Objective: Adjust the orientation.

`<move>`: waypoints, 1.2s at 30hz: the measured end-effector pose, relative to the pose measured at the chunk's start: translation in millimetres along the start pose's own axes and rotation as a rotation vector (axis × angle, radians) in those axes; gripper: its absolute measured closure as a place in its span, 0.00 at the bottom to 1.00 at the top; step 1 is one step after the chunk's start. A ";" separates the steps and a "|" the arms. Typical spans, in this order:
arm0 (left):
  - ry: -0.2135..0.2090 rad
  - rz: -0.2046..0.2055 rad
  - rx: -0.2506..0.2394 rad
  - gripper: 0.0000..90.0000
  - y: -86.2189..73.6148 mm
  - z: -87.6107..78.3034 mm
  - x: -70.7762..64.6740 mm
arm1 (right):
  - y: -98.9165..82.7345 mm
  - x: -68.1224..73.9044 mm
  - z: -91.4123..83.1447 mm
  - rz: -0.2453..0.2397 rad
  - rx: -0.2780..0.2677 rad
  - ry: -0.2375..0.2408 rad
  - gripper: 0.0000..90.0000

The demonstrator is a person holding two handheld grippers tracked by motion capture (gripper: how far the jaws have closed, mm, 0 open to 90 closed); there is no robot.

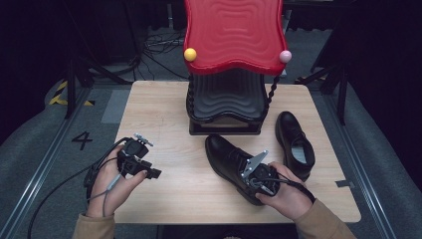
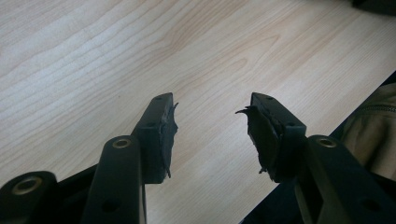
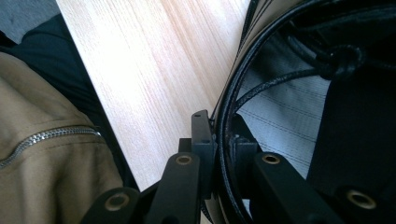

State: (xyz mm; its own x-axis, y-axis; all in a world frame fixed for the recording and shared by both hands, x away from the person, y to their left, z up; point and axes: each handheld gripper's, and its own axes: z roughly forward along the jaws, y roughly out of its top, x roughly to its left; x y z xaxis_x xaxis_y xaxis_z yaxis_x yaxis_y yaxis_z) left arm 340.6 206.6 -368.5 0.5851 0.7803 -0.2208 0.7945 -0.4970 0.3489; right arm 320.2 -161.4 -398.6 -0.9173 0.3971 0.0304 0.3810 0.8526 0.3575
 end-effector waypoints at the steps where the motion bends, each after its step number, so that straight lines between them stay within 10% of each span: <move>1: 0.001 -0.001 0.002 0.57 0.1 0.6 0.0 | -0.1 -0.1 -0.1 0.008 -0.001 0.006 0.94; 15: -0.007 0.004 0.007 0.56 1.4 3.0 0.2 | 0.1 2.9 -0.1 0.044 -0.022 0.063 0.83; 36: -0.018 0.004 0.015 0.55 3.5 6.5 0.9 | -30.3 -24.9 -61.7 0.130 -0.194 0.080 0.79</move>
State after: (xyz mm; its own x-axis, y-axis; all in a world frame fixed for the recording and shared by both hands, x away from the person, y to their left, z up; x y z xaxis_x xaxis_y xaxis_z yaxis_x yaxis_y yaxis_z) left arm 345.0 203.1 -373.4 0.5908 0.7717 -0.2356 0.7945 -0.5056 0.3364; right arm 324.4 -218.1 -352.6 -0.8713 0.4644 0.1585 0.4737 0.7120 0.5183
